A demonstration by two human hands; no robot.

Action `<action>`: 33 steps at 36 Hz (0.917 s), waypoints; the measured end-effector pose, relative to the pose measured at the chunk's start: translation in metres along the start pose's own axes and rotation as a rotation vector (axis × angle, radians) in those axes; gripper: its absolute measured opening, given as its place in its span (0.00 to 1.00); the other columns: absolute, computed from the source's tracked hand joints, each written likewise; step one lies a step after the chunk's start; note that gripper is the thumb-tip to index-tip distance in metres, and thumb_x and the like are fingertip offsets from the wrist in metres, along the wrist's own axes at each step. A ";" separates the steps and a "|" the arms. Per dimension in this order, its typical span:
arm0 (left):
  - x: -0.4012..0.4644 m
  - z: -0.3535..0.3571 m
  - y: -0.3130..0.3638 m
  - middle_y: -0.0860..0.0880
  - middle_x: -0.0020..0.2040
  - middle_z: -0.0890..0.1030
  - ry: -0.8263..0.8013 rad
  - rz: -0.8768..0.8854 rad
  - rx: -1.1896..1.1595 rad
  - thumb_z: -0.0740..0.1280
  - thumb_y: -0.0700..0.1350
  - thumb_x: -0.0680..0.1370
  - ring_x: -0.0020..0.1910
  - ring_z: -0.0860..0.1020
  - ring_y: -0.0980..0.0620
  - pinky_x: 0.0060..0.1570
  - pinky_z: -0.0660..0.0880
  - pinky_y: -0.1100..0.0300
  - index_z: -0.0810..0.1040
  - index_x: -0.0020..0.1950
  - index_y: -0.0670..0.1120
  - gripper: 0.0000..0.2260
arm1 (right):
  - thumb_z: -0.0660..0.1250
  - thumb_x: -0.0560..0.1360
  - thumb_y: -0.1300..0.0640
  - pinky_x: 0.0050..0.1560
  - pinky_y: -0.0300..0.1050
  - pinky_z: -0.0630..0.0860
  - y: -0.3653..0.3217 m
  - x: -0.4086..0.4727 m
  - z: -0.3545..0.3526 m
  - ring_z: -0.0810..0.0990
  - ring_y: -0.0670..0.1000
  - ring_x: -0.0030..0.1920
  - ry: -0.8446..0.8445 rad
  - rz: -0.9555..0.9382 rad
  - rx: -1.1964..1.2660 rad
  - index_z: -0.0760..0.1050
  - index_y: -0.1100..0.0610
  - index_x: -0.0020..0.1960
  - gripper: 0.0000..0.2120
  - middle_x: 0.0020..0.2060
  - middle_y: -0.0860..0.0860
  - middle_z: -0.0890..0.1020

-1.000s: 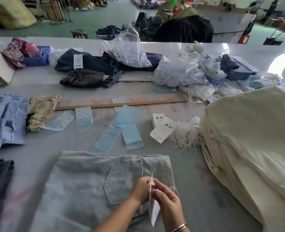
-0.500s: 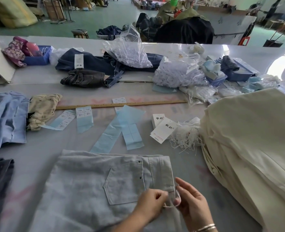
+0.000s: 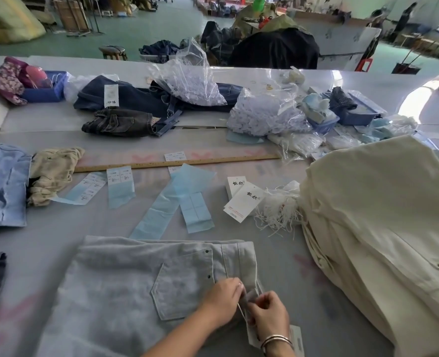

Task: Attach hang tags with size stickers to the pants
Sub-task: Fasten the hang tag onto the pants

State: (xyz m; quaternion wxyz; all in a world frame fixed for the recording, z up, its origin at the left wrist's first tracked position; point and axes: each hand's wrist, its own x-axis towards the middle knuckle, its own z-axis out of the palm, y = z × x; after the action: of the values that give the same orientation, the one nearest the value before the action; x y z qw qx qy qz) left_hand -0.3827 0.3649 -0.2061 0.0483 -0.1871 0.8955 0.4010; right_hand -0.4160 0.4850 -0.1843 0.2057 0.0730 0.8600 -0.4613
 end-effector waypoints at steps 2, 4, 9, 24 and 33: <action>0.000 -0.002 0.003 0.45 0.50 0.81 -0.007 -0.044 -0.101 0.56 0.46 0.82 0.51 0.77 0.47 0.50 0.71 0.58 0.79 0.49 0.45 0.13 | 0.73 0.63 0.65 0.35 0.42 0.72 -0.005 0.000 0.003 0.78 0.51 0.30 0.029 -0.037 0.014 0.71 0.56 0.32 0.11 0.24 0.50 0.80; -0.001 -0.004 0.005 0.44 0.50 0.82 0.002 -0.079 -0.165 0.57 0.45 0.82 0.50 0.78 0.46 0.49 0.71 0.58 0.79 0.50 0.43 0.12 | 0.72 0.64 0.67 0.33 0.38 0.73 -0.010 0.000 0.007 0.78 0.46 0.29 0.040 -0.067 0.058 0.74 0.56 0.34 0.09 0.24 0.47 0.80; -0.006 -0.005 0.005 0.44 0.50 0.83 0.113 -0.082 -0.224 0.58 0.43 0.82 0.49 0.79 0.48 0.47 0.71 0.61 0.80 0.54 0.43 0.11 | 0.69 0.68 0.71 0.24 0.28 0.68 -0.015 0.001 0.012 0.75 0.38 0.20 0.020 -0.070 0.221 0.74 0.58 0.38 0.09 0.25 0.47 0.79; -0.029 -0.017 0.003 0.47 0.49 0.73 0.208 -0.082 -0.564 0.58 0.41 0.82 0.52 0.75 0.55 0.54 0.66 0.75 0.73 0.68 0.40 0.15 | 0.66 0.71 0.75 0.30 0.41 0.77 -0.021 -0.003 0.029 0.78 0.53 0.30 -0.147 0.134 0.800 0.73 0.62 0.44 0.09 0.33 0.59 0.80; -0.034 -0.043 -0.005 0.49 0.33 0.79 0.104 -0.277 -0.965 0.57 0.36 0.82 0.30 0.75 0.58 0.35 0.74 0.65 0.72 0.63 0.49 0.13 | 0.65 0.71 0.76 0.37 0.46 0.76 -0.029 -0.008 0.030 0.77 0.53 0.31 -0.233 -0.018 0.742 0.73 0.62 0.42 0.10 0.31 0.58 0.79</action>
State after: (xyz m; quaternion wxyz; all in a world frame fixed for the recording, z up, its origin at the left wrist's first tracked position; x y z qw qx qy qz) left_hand -0.3467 0.3407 -0.1723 -0.0357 -0.3251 0.5761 0.7491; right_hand -0.4094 0.4449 -0.1735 0.2573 0.0819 0.6061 -0.7481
